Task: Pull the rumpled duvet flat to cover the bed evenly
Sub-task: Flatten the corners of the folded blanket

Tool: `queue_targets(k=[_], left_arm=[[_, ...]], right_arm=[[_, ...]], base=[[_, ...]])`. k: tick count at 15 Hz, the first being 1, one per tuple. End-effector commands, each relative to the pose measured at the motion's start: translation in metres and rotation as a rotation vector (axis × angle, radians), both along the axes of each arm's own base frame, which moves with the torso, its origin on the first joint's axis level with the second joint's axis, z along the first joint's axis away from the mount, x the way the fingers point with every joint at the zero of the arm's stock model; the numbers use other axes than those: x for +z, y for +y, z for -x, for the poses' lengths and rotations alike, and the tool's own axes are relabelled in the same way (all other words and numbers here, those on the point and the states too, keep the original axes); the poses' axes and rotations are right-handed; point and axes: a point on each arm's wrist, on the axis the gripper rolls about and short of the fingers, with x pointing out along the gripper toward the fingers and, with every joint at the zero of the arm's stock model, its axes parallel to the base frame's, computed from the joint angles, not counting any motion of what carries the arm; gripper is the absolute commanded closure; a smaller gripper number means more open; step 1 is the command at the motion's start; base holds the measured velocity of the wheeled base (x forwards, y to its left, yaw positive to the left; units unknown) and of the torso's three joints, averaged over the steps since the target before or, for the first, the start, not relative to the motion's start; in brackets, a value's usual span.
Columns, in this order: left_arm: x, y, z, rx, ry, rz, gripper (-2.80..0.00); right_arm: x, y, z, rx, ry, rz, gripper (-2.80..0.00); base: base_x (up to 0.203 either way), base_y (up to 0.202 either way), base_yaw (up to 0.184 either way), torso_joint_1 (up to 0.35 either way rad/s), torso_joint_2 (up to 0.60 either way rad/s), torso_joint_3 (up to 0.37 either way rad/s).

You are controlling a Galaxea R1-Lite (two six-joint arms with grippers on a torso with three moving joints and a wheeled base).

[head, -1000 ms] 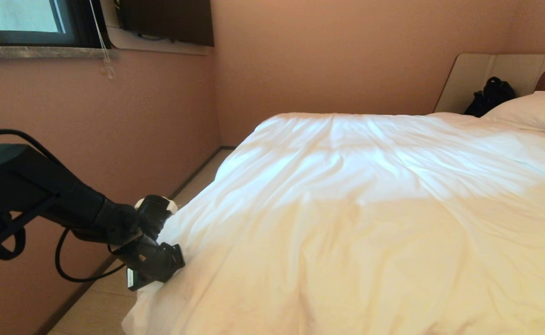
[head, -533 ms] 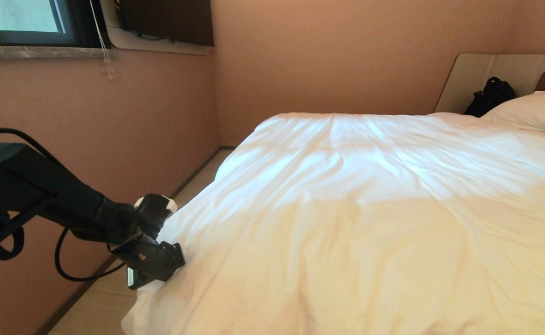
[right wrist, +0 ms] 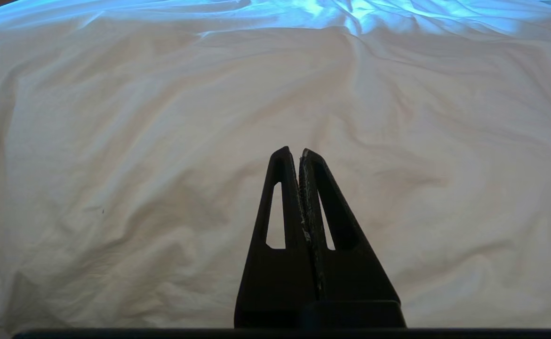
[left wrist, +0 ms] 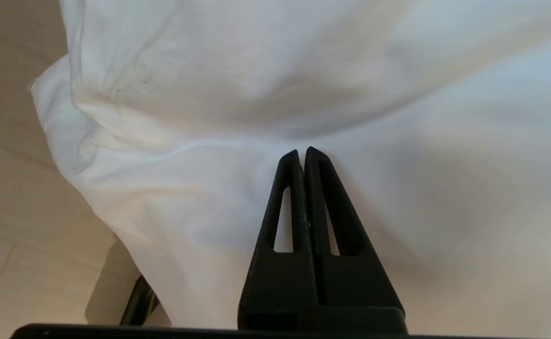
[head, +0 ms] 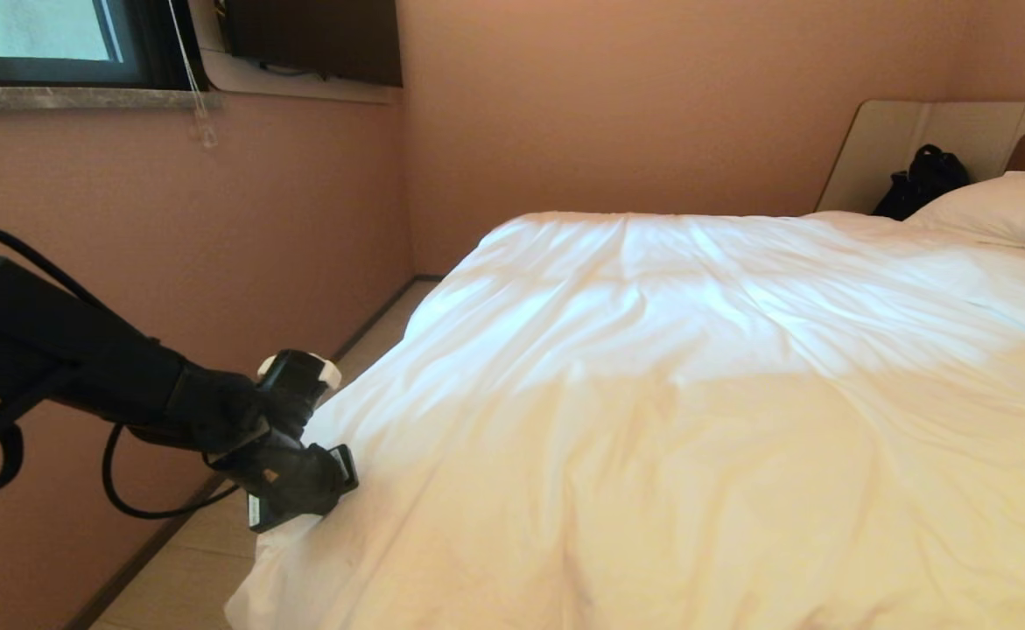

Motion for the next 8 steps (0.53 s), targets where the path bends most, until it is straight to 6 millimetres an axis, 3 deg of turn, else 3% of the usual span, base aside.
queue_targets(k=[1, 4, 8], left_arm=[[0.025, -0.001, 0.006, -0.004, -0.075, 0.019, 0.0], [0.06, -0.013, 0.013, -0.048, -0.189, 0.046, 0.0], [0.086, -0.029, 0.011, -0.095, -0.281, 0.072, 0.0]], right_arm=[[0.0, 0.0, 0.0, 0.0, 0.0, 0.0, 0.0], [0.0, 0.0, 0.0, 0.0, 0.001, 0.0, 0.0], [0.0, 0.0, 0.0, 0.0, 0.001, 0.0, 0.0]], base=[[0.0, 0.0, 0.0, 0.0, 0.0, 0.0], [0.0, 0.0, 0.0, 0.0, 0.0, 0.0], [0.0, 0.0, 0.0, 0.0, 0.0, 0.0]])
